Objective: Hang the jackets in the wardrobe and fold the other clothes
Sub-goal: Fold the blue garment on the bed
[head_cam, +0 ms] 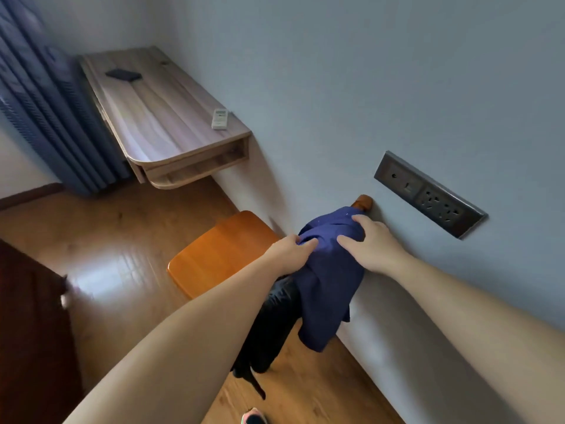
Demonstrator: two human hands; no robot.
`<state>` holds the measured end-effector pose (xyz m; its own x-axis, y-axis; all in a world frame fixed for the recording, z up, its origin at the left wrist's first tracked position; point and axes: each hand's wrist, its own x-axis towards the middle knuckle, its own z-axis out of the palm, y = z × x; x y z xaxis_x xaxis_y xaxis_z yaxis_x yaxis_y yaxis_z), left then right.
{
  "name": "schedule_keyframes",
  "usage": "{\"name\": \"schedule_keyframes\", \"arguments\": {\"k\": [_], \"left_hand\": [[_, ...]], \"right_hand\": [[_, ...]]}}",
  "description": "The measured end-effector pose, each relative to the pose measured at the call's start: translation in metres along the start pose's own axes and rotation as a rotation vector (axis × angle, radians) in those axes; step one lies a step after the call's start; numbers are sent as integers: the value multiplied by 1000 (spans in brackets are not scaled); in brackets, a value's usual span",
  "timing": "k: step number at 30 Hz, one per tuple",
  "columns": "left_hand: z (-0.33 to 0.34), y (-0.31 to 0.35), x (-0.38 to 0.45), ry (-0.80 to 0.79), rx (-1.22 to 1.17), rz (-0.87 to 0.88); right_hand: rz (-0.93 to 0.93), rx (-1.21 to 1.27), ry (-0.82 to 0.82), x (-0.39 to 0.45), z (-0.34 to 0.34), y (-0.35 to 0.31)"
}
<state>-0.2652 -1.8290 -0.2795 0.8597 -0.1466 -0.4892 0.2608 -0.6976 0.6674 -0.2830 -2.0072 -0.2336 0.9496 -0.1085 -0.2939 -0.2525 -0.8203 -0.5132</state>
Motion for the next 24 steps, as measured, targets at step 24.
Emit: {"name": "schedule_keyframes", "arguments": {"k": [24], "left_hand": [[-79, 84, -4, 58, -566, 177]], "right_hand": [[-308, -38, 129, 56, -103, -101]]}}
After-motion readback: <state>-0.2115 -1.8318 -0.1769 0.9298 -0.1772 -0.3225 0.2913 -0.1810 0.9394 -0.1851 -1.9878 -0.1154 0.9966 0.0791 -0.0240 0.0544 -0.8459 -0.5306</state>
